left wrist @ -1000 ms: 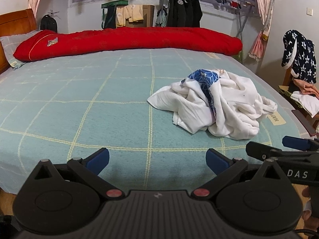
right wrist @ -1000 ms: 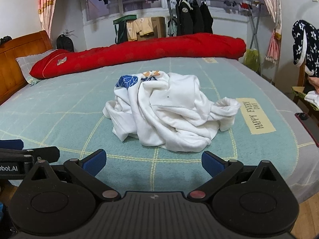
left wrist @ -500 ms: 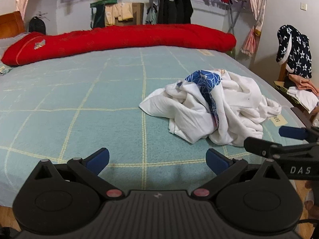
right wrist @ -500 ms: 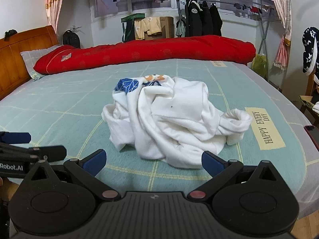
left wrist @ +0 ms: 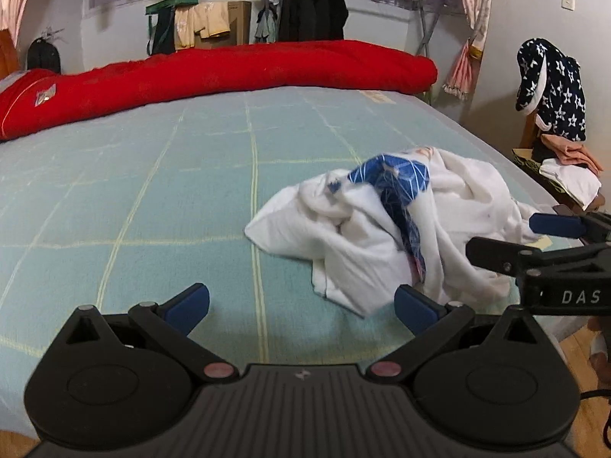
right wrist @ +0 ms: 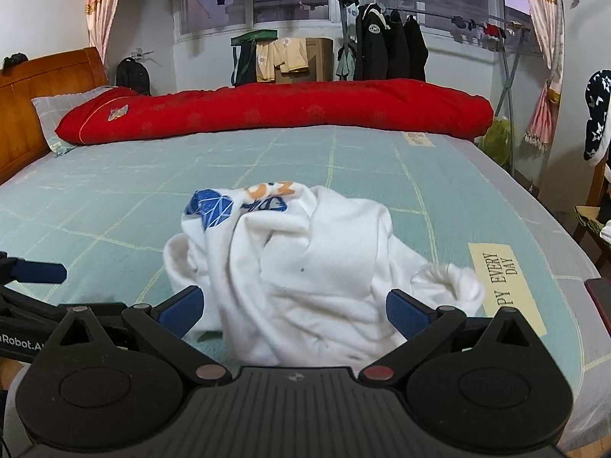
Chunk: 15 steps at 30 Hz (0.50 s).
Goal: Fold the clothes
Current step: 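Move both tools toward the crumpled white sweatshirt on the bed, then grasp the sweatshirt edge with the left gripper while the right tool approaches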
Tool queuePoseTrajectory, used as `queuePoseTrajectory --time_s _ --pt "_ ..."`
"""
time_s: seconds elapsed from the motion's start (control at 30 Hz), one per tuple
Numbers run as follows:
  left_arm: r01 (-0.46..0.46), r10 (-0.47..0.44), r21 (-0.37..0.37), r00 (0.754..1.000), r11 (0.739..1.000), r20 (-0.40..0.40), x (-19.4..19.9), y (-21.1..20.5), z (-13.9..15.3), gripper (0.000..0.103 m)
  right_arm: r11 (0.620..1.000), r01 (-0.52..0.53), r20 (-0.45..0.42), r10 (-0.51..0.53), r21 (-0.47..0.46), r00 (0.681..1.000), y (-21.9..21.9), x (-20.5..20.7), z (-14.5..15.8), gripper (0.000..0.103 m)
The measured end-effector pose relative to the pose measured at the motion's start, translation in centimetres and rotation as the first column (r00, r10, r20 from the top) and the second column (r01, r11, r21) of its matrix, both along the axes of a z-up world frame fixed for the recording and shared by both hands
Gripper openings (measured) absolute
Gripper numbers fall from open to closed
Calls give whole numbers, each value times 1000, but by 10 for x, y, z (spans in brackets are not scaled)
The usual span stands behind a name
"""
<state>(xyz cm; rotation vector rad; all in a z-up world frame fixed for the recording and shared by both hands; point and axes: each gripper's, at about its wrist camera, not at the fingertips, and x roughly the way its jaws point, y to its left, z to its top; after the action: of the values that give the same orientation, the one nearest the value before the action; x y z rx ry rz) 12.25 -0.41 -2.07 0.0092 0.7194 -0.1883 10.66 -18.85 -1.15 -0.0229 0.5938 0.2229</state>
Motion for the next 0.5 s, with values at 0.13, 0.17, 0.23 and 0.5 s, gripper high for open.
queuePoseTrajectory --time_s 0.13,0.17,0.23,0.5 --pt "-24 25 11 999 1000 -26 13 5 -3 102 1000 -11 10 11 1 1000 -3 7 1 103" --pt "-20 20 3 999 1000 -35 16 8 -4 102 1000 -14 12 14 1 1000 -3 9 1 103" --pt "-12 11 -19 999 1000 -53 20 12 -7 102 1000 -20 17 20 2 1000 -5 13 2 103" --pt "-25 16 -99 996 995 -92 34 31 -17 102 999 -45 23 45 3 999 -9 25 1 103"
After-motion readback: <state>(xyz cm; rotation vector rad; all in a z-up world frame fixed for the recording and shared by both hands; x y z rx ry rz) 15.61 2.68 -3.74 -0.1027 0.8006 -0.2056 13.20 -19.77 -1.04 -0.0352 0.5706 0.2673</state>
